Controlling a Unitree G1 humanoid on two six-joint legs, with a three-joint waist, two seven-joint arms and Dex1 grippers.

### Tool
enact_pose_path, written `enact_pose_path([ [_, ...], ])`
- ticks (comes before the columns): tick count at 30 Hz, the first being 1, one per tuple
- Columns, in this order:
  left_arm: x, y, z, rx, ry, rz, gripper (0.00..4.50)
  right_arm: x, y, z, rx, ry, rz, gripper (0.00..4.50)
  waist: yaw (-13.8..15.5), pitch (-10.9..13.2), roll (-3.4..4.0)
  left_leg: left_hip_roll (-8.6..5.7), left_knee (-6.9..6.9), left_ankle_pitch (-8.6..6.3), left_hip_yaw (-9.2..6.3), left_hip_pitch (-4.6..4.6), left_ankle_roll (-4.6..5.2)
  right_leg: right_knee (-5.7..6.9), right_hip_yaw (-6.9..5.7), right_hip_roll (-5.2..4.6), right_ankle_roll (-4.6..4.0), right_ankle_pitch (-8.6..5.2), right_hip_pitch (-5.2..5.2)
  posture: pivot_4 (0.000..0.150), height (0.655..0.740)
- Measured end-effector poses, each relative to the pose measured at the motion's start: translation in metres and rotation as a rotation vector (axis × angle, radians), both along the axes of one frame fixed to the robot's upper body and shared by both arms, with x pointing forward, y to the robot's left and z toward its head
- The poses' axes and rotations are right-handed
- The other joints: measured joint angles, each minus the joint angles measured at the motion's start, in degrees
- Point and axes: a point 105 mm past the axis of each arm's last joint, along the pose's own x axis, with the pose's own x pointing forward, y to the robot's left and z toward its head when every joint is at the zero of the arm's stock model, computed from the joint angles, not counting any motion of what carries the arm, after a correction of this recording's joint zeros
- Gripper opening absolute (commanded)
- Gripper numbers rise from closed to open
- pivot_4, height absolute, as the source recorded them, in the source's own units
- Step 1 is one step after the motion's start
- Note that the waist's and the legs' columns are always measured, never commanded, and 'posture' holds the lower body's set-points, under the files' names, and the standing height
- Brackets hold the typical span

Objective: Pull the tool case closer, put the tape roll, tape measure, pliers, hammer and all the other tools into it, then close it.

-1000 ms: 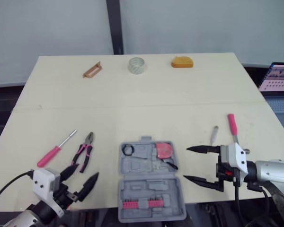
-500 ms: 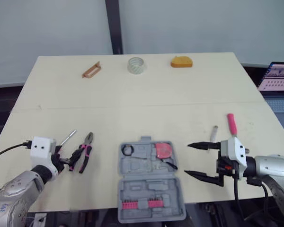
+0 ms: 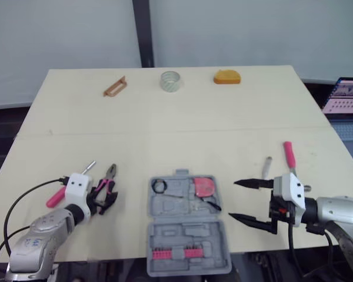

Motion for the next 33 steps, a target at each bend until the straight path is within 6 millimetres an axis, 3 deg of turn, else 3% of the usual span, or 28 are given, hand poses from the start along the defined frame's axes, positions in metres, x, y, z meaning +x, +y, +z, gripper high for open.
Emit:
enact_pose_path([
  [13, 0.010, -0.006, 0.000, 0.010, -0.021, -0.007, 4.50, -0.002, -0.007, -0.003, -0.007, 0.008, -0.044, 4.45, 0.3, 0.0, 0.02, 0.00, 0.03, 0.00, 0.00, 0.00, 0.00, 0.03, 0.00, 0.00, 0.00, 0.00, 0.01, 0.150, 0.7400],
  [16, 0.011, -0.004, 0.000, 0.017, -0.025, -0.004, 3.67, -0.002, -0.006, -0.002, -0.008, 0.005, -0.041, 4.50, 0.3, 0.0, 0.04, 0.00, 0.03, 0.00, 0.00, 0.02, -0.01, 0.03, 0.00, 0.00, 0.00, 0.00, 0.01, 0.150, 0.7400],
  [18, 0.012, -0.002, 0.000, 0.023, -0.029, -0.002, 2.65, -0.003, -0.006, -0.002, -0.008, 0.006, -0.041, 4.50, 0.3, 0.0, 0.04, 0.00, 0.02, 0.00, 0.00, 0.00, -0.01, 0.02, 0.00, 0.00, 0.00, 0.00, 0.01, 0.150, 0.7400],
  [19, 0.013, -0.003, 0.001, 0.022, -0.033, -0.008, 2.42, -0.003, -0.007, -0.003, -0.009, 0.008, -0.042, 4.50, 0.3, 0.0, 0.04, -0.01, 0.03, 0.00, 0.00, 0.00, 0.00, 0.02, -0.01, -0.01, 0.01, 0.00, 0.02, 0.150, 0.7400],
  [33, 0.007, -0.001, 0.002, 0.050, -0.028, -0.045, 2.27, -0.009, -0.011, -0.009, -0.038, 0.036, -0.051, 4.50, 0.0, -0.1, 0.11, 0.00, -0.02, 0.00, 0.01, 0.02, -0.01, 0.01, 0.00, 0.00, 0.01, 0.00, 0.01, 0.150, 0.7400],
])
